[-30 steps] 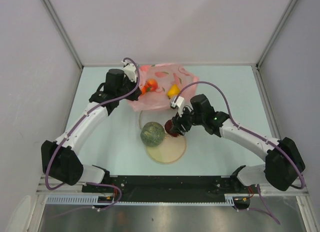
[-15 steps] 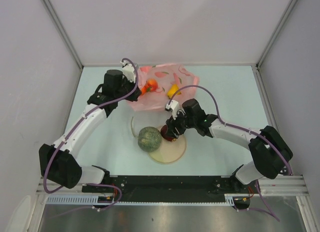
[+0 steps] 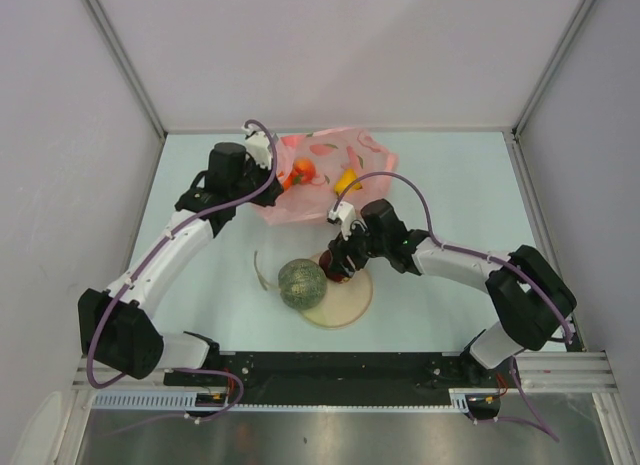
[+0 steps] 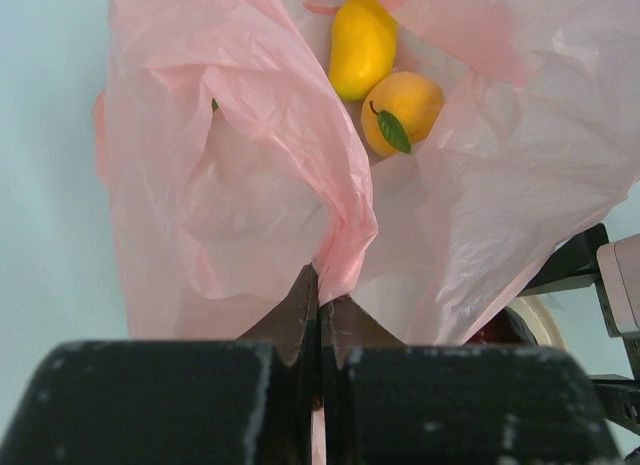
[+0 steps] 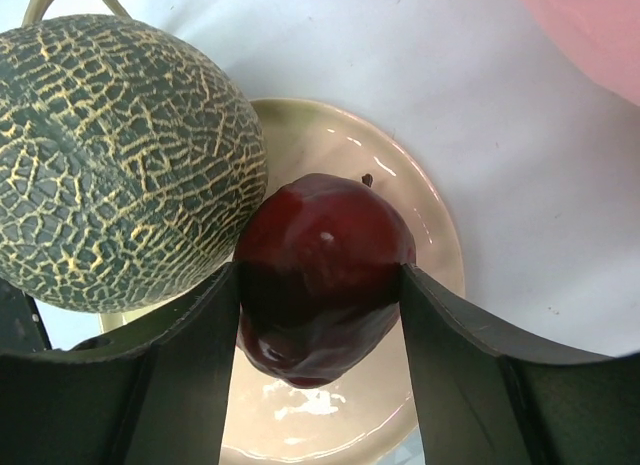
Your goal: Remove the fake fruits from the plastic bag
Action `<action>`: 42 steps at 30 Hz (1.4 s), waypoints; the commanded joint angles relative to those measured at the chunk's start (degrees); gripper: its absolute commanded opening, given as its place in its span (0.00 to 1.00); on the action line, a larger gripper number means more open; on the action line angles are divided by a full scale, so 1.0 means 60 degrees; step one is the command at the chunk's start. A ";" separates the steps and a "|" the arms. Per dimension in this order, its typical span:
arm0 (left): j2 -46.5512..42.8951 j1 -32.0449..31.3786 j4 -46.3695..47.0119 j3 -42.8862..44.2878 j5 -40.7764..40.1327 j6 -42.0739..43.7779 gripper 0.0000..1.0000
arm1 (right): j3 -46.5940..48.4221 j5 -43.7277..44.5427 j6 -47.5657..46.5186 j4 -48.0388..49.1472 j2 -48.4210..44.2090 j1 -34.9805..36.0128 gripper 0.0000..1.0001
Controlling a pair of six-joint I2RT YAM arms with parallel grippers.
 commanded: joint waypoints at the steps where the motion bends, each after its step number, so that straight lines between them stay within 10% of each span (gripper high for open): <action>1: -0.0286 -0.0002 0.0313 -0.0133 0.0213 -0.0091 0.00 | -0.0035 0.0072 -0.0049 0.0618 0.0066 0.0046 0.64; 6: -0.0271 -0.0002 0.0313 -0.0163 0.0257 -0.0091 0.00 | -0.0035 0.0015 -0.0004 0.0604 -0.0256 -0.0012 1.00; 15: -0.0447 0.0028 0.0079 -0.0396 0.0184 0.0129 0.00 | 0.1633 0.0173 0.0534 -0.0556 -0.2219 -0.1050 0.91; 25: -0.0636 0.0028 -0.0273 -0.0440 0.0068 0.0539 0.00 | 0.3890 0.1432 0.2221 0.1452 0.1011 -0.1359 0.70; 30: -0.0769 0.0042 -0.0376 -0.0485 -0.0373 0.0744 0.00 | 0.3759 0.2272 0.2704 -0.0578 0.1750 -0.1360 0.61; 42: -0.0170 -0.0002 -0.0171 -0.0398 0.0095 0.0598 0.01 | 0.3786 0.2694 0.2426 0.0793 0.2068 -0.1446 0.68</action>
